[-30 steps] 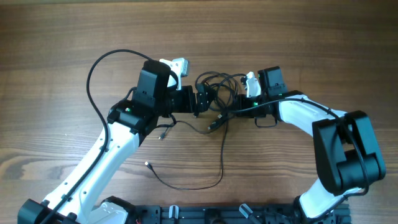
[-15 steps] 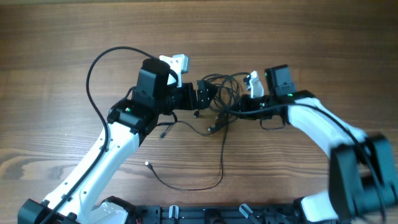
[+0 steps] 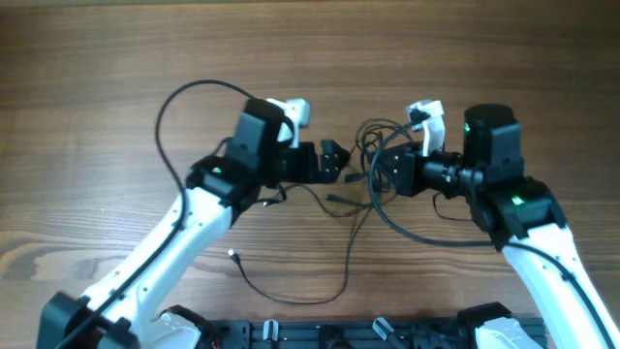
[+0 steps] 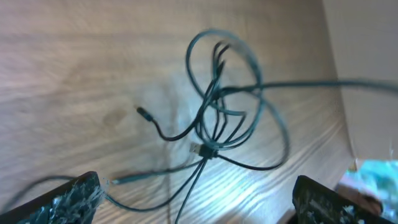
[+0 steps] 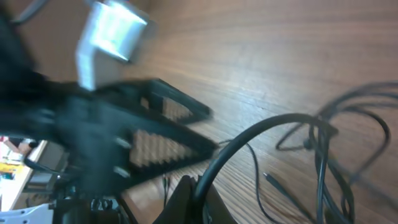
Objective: Untangle cables
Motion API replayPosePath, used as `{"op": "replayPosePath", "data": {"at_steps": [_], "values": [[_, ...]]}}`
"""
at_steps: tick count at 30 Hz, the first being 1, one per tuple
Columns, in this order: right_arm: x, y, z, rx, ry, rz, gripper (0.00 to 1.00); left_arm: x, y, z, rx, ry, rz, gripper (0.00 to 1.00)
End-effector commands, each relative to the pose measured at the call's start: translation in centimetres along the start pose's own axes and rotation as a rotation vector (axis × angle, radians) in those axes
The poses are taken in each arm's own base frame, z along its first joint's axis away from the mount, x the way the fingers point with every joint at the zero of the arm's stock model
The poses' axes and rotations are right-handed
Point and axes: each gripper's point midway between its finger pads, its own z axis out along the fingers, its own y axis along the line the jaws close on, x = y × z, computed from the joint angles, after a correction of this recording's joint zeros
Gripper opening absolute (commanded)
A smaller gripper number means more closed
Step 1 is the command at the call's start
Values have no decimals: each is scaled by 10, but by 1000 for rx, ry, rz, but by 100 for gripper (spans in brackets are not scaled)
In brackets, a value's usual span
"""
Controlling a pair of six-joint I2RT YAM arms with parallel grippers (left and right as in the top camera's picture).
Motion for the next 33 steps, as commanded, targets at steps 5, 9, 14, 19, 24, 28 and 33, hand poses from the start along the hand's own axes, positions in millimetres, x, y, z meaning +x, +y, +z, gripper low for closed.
{"op": "replayPosePath", "data": {"at_steps": [5, 9, 14, 19, 24, 28, 33], "values": [[-11, 13, -11, -12, -47, -72, 4, 31, -12, 41, 9, 121, -226, 100], [-11, 13, -11, -12, -46, -88, 4, 28, -22, 47, 58, 138, -467, 100], [-10, 12, -11, -11, -44, -86, 4, 5, -48, 45, 186, 84, -487, 100], [-10, 12, -11, -12, -44, -84, 4, -13, -61, 47, 236, 5, -455, 100], [-10, 13, -11, -15, -43, -83, 4, 0, -55, 65, 178, 16, -495, 96], [-10, 13, -11, -15, -42, -81, 4, 6, -52, 84, 153, 13, -544, 83], [-6, 12, -11, -10, -27, -70, 4, 6, -53, 108, 178, -10, -519, 27]]}}
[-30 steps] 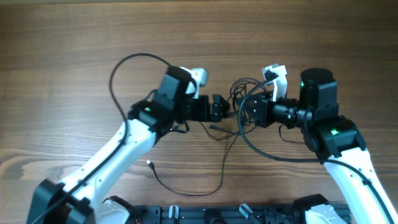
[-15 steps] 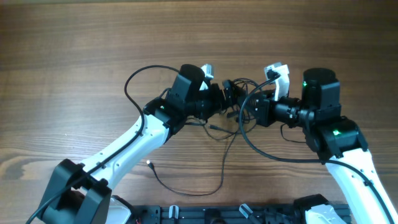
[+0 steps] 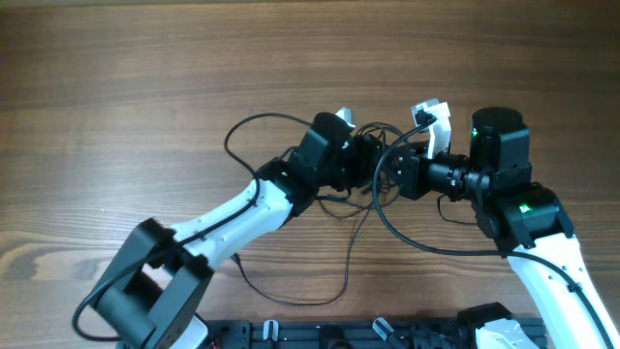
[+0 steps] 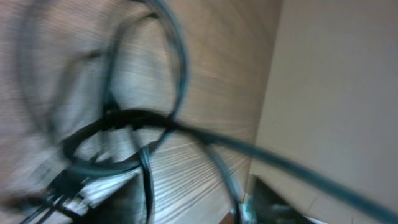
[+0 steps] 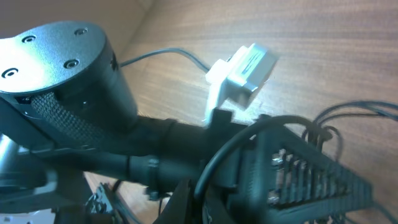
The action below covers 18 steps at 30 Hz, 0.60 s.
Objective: Untangle cables
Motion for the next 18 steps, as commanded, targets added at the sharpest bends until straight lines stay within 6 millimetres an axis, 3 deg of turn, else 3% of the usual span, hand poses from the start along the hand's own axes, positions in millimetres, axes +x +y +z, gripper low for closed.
{"op": "replayPosePath", "data": {"at_steps": [1, 3, 7, 9, 13, 16, 18], "values": [[-3, 9, -3, -25, -7, -38, 4, -8, 18, 13, -52, -39, -25, 21], [-8, 7, -5, -6, -28, -48, 4, -12, 47, 14, -162, -72, -50, 4], [-34, -16, -27, 171, -134, -51, 4, -19, 113, -11, -443, -110, -37, 4], [-52, -37, -53, 332, -213, -5, 4, -25, 143, -31, -571, -109, -40, 4], [-80, -80, -121, 661, -393, 145, 4, -47, 194, -83, -782, -146, -135, 4], [-87, -102, -163, 797, -490, 267, 4, -63, 222, -117, -858, -181, -261, 4], [-85, -112, -179, 830, -526, 339, 4, -73, 236, -137, -885, -202, -327, 4]]}}
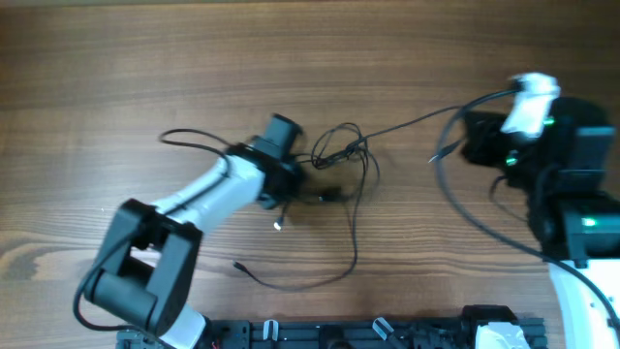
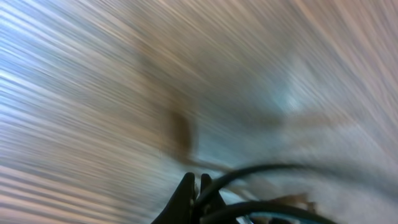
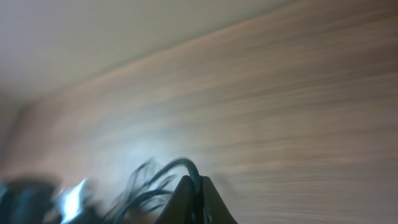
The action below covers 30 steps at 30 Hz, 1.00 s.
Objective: Untangle cables
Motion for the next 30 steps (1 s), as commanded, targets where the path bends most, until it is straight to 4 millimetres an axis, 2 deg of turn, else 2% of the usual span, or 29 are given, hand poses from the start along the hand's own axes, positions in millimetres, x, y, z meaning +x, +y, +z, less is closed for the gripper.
{"op": "replayPosePath", "data": {"at_steps": [1, 4, 7, 10, 14, 17, 19, 20, 22, 24, 26, 27, 28, 30], "values": [[-35, -57, -27, 241, -158, 200, 4, -50, 52, -6, -104, -59, -113, 4], [-36, -95, -37, 357, -183, 317, 4, -74, 83, -13, -134, -58, -174, 4], [-32, -122, -45, 436, -192, 412, 4, -91, 112, -20, -155, -51, -236, 4], [-27, -123, -40, 398, -153, 454, 4, -97, 121, -25, -84, 8, -308, 4], [-20, -112, -24, 313, -75, 437, 5, -95, 81, -33, 212, 127, -191, 4], [-11, -98, -7, 209, 13, 422, 6, -81, 35, -49, 466, 205, -7, 4], [-3, -86, 5, 133, 81, 398, 9, -69, 15, -55, 557, 233, 89, 4], [2, -80, 11, 104, 116, 386, 11, -64, 8, -56, 573, 241, 116, 4], [13, -71, 23, 61, 187, 360, 23, -57, -3, -54, 582, 244, 164, 4], [24, -66, 35, 49, 249, 341, 40, -48, -16, -53, 595, 241, 221, 6], [42, -58, 51, 39, 333, 310, 57, -41, -28, -51, 603, 229, 279, 29], [49, -55, 58, 33, 369, 296, 66, -38, -33, -49, 598, 220, 300, 50], [57, -52, 64, 30, 404, 289, 72, -36, -37, -46, 583, 206, 315, 64], [73, -47, 77, 29, 474, 281, 76, -33, -40, -42, 555, 194, 318, 87]]}}
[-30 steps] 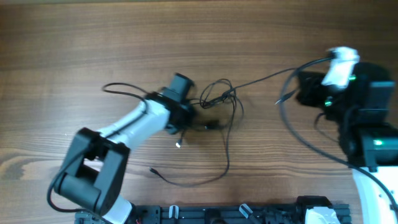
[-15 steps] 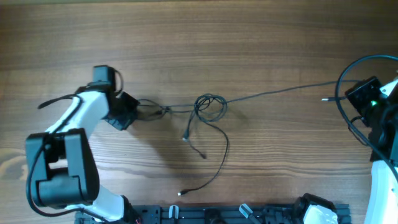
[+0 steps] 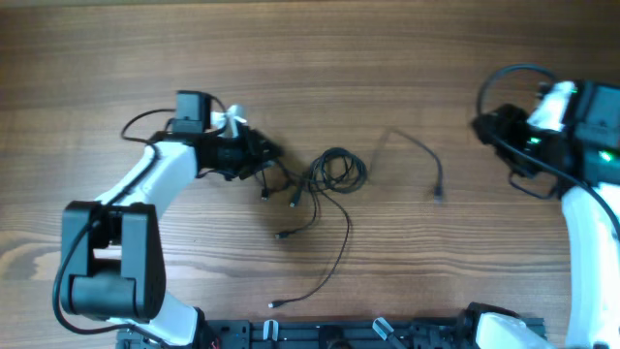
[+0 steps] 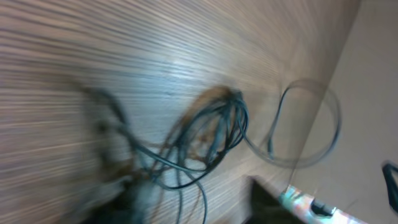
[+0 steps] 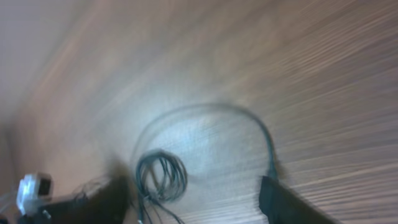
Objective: Untangle cables
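Observation:
A knot of thin black cables point(image 3: 334, 171) lies mid-table, with loose ends trailing toward the front; it also shows as the knot point(image 4: 211, 130) and the knot point(image 5: 161, 177). One single cable point(image 3: 418, 155) lies apart to its right, curved, seen as the single cable point(image 4: 305, 124) and the single cable point(image 5: 217, 124). My left gripper point(image 3: 258, 157) sits at the knot's left side, fingers apart, blurred in the wrist view point(image 4: 196, 202). My right gripper point(image 3: 481, 126) is at the far right, open point(image 5: 196, 205), holding nothing.
Wooden table point(image 3: 310, 58) all round. A long cable tail point(image 3: 329, 262) runs from the knot toward the front edge. A dark rail point(image 3: 339, 334) lines the front edge. My right arm's own black wiring point(image 3: 523, 184) loops beside it.
Both grippers were shut on cables, with one strand stretched from the knot to the right gripper. Now both are open, that strand lies free on the table, and the left gripper sits further left.
My left gripper stood open beside the knot while the right was shut on a cable at mid-table. Then the left was in among the knot. Then both were shut and far apart, a strand taut between. Now one cable lies separate and both are open.

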Motion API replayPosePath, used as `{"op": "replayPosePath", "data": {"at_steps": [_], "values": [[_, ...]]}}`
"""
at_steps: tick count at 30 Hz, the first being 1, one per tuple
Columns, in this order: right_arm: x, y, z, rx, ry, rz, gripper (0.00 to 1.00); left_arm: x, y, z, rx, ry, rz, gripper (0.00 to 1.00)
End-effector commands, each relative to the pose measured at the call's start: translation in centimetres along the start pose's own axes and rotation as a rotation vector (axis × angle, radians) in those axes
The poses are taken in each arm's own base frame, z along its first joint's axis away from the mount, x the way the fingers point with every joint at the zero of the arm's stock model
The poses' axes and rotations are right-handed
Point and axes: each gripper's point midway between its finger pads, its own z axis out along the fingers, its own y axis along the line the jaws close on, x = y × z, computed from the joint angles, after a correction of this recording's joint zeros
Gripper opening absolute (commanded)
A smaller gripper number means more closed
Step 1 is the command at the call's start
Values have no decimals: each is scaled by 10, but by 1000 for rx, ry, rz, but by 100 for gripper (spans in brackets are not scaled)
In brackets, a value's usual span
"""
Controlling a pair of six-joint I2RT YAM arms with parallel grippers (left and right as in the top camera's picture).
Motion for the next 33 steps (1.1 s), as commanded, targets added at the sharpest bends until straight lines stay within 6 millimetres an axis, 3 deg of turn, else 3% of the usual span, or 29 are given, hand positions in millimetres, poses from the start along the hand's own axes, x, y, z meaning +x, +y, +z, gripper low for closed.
{"op": "replayPosePath", "data": {"at_steps": [1, 4, 7, 13, 18, 22, 27, 30, 33], "values": [[20, 15, 31, -21, 134, -69, 76, 9, -5, 14, -36, 14, 46, 89], [42, 21, 59, -7, 238, -101, 76, 11, -12, 17, -43, 12, 76, 92], [59, 27, 83, 3, 308, -143, 75, 10, -22, 10, -39, -14, 106, 88], [90, 30, 121, 67, 399, -260, 70, 1, -60, -28, -12, -151, 210, 81], [98, 31, 129, 102, 405, -291, 73, 7, -98, -65, 29, -264, 312, 83], [97, 35, 131, 104, 389, -236, 78, 21, -123, -78, 24, -332, 401, 85], [96, 35, 131, 115, 383, -172, 78, 25, -126, -70, -156, -481, 418, 87], [96, 35, 131, 116, 383, -171, 77, 24, -125, -63, -225, -537, 403, 70], [96, 35, 131, 115, 382, -171, 75, 18, -127, -50, -261, -524, 406, 66]]}}
